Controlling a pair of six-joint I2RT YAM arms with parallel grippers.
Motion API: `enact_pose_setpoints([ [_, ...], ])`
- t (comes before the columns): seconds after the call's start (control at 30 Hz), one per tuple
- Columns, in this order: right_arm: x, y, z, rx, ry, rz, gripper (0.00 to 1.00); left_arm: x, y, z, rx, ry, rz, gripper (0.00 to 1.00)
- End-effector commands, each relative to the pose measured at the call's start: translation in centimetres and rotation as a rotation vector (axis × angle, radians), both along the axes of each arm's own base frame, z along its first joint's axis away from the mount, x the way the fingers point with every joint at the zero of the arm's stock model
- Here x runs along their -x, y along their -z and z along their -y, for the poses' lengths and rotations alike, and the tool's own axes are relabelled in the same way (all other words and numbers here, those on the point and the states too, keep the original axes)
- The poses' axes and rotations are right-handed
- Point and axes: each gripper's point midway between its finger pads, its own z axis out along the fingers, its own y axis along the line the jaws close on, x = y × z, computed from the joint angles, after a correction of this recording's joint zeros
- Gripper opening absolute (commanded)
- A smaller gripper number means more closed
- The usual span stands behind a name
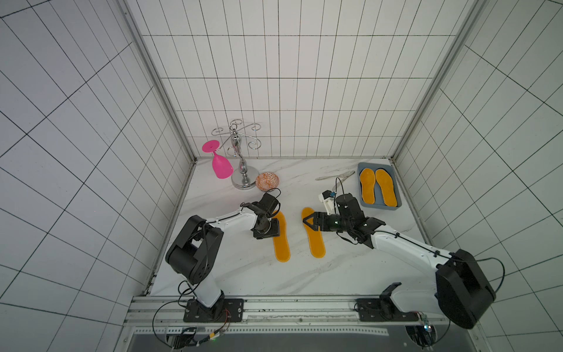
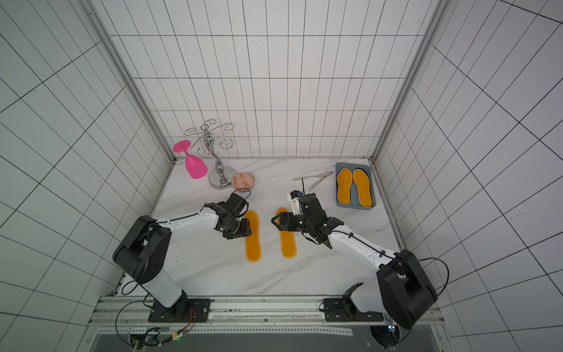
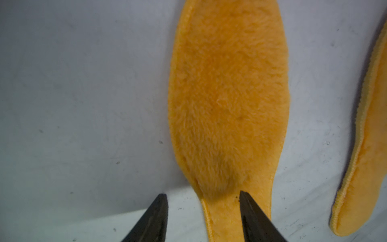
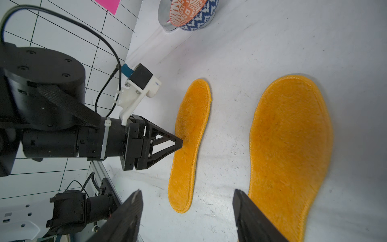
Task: Put the insoles into the storage box
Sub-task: Pick up the insole from the center of the board.
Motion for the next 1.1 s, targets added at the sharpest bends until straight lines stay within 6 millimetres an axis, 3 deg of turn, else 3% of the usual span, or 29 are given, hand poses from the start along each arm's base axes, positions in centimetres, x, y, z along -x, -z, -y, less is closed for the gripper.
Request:
enact_pose_setpoints([
  [0.0,-1.0,-1.6,-0.3,-0.026,0.008,0.022,0.71,-1.6,0.0,0.1,-0.019,-0.014,0.041,0.55],
  [0.27,-1.0,-1.2,-0.2,-0.022,0.016,0.011,0.7,-0.7,2.5,-0.3,-0.158,0.045,0.004,0.38],
  [0.57,-1.0,-1.2,0.0,-0.023,0.023,0.008,0.7,1.6,6.2,-1.7,-0.325,0.109,-0.092,0.3],
  [0.87,-1.1,-1.1,0.4,-0.027,0.035,0.005,0.7,3.8,8.5,-2.1,-0.366,0.152,-0.167,0.14],
  [0.97,-1.1,-1.1,0.5,-0.028,0.038,0.006,0.7,3.8,8.4,-2.0,-0.366,0.159,-0.165,0.01],
  [1.07,-1.1,-1.2,0.7,-0.031,0.041,0.005,0.69,3.0,7.1,-1.5,-0.34,0.155,-0.133,0.0],
])
